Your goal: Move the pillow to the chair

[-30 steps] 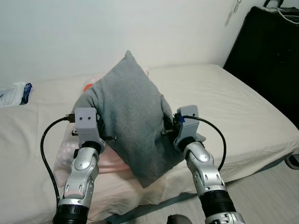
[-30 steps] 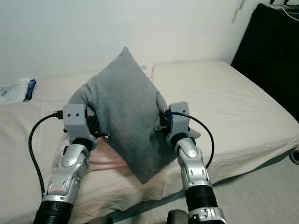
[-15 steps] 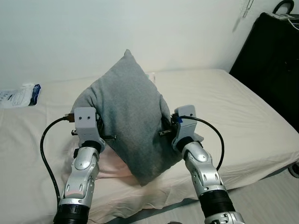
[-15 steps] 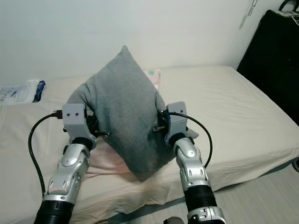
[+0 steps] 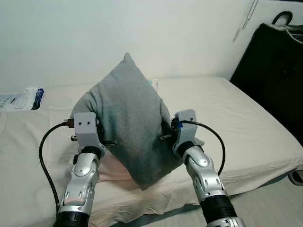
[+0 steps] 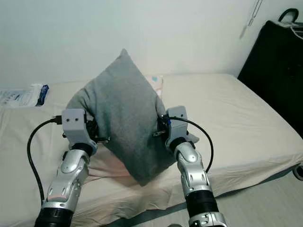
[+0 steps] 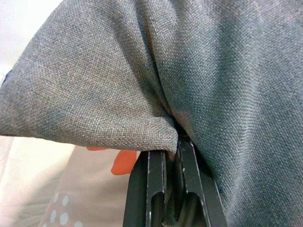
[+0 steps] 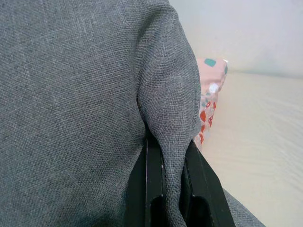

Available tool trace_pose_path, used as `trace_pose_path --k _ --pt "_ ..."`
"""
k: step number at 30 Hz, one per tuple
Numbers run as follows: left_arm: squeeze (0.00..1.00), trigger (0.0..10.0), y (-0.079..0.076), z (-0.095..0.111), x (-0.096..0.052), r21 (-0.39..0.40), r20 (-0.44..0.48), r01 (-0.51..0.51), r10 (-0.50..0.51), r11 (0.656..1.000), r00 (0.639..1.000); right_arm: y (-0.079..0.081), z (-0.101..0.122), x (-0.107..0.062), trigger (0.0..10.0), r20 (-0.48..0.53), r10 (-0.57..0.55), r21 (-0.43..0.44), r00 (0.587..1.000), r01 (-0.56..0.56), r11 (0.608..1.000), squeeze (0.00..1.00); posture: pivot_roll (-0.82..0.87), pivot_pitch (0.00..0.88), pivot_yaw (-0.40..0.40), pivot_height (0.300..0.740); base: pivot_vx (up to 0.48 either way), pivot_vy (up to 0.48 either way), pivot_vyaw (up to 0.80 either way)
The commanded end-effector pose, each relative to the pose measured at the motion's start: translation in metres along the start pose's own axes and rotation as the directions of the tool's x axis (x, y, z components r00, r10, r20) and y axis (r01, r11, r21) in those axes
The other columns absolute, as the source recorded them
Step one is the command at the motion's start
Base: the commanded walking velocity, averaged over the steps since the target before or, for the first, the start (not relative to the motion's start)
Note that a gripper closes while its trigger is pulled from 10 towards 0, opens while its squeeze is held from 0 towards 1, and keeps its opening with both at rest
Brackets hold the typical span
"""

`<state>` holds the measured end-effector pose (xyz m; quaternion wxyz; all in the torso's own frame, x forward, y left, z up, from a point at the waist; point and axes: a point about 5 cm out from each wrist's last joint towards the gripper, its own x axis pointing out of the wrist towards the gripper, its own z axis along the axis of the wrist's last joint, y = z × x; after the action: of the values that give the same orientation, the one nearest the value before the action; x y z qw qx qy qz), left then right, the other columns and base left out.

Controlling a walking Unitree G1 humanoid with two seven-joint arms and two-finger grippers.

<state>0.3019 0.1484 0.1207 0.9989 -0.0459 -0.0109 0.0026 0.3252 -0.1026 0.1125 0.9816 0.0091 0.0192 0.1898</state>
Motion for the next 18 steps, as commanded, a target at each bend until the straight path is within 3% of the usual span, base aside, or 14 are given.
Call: trace_pose_path --k 1,10,14,18 --pt "0.00 10.0 -0.0227 0.0013 -0.0007 -0.012 0.009 0.092 -0.092 0.996 0.996 0.0227 0.0155 0.0061 10.0 0.067 0.108 -0.017 0.992 -0.107 0.994 0.00 0.05 0.000 -0.116 0.654 0.000 0.000 0.00" --pt "0.00 10.0 -0.0232 0.0009 -0.0008 -0.009 0.007 0.095 -0.095 0.995 0.995 0.0237 0.0121 0.0054 10.0 0.036 0.129 -0.032 0.991 -0.128 0.991 0.00 0.05 0.000 -0.114 0.654 0.000 0.000 0.00" --pt "0.00 10.0 -0.0239 0.0003 -0.0011 -0.009 0.007 0.098 -0.098 0.995 0.995 0.0281 0.0146 0.0028 10.0 0.058 0.177 0.014 0.983 -0.178 0.984 0.00 0.05 0.000 -0.115 0.669 0.000 0.000 0.00" --pt "0.00 10.0 -0.0246 0.0001 -0.0010 -0.008 0.006 0.100 -0.100 0.995 0.995 0.0313 0.0148 0.0025 10.0 0.061 0.196 0.004 0.979 -0.197 0.980 0.00 0.05 0.000 -0.115 0.684 0.000 0.000 0.00"
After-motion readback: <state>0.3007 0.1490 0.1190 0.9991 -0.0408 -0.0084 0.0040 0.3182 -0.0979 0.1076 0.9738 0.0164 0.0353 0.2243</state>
